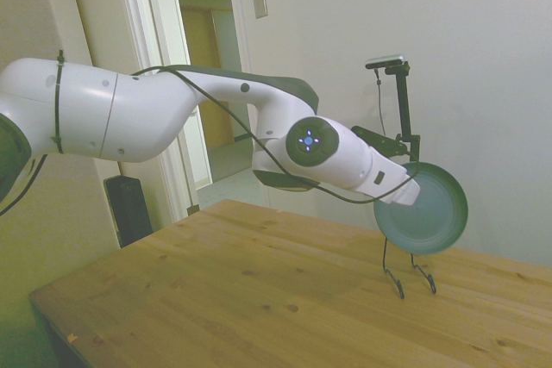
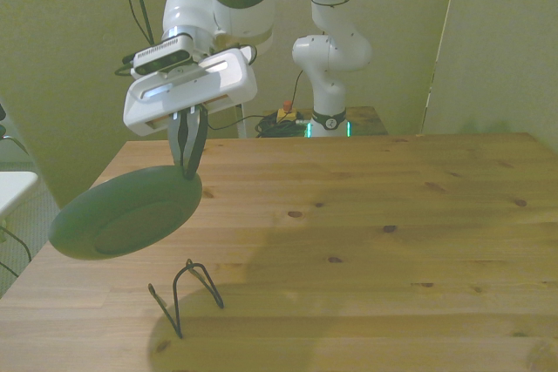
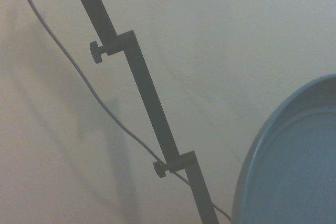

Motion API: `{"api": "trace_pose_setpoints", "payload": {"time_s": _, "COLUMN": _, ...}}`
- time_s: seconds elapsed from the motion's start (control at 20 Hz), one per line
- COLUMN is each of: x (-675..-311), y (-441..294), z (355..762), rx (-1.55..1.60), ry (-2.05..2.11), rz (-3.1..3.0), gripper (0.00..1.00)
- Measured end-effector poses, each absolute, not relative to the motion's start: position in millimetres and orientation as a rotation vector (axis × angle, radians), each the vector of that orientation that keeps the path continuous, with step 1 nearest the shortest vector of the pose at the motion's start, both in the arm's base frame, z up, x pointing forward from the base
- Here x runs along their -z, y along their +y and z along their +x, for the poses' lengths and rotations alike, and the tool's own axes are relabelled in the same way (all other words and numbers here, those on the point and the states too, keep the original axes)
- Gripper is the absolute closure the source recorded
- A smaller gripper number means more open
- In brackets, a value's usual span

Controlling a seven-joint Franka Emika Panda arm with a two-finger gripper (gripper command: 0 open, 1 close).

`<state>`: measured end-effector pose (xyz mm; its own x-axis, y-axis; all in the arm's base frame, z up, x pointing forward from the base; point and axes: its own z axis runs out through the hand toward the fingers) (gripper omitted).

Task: Load the plate

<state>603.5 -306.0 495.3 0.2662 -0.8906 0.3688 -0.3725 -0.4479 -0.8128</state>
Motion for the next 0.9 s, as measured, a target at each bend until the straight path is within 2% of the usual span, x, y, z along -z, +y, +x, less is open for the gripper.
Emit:
{"api": "trace_pose_setpoints", "payload": {"time_s": 0.55, "x": -446, "y": -315, "z": 581, "rx": 1.167, "ry": 0.912, "rz": -1.873, "gripper": 1.00}}
{"api": "trace_pose_setpoints", "payload": {"time_s": 0.9, "x": -421, "y": -312, "z": 588, "rx": 1.309, "ry": 0.787, "rz": -1.852, "gripper": 1.00}}
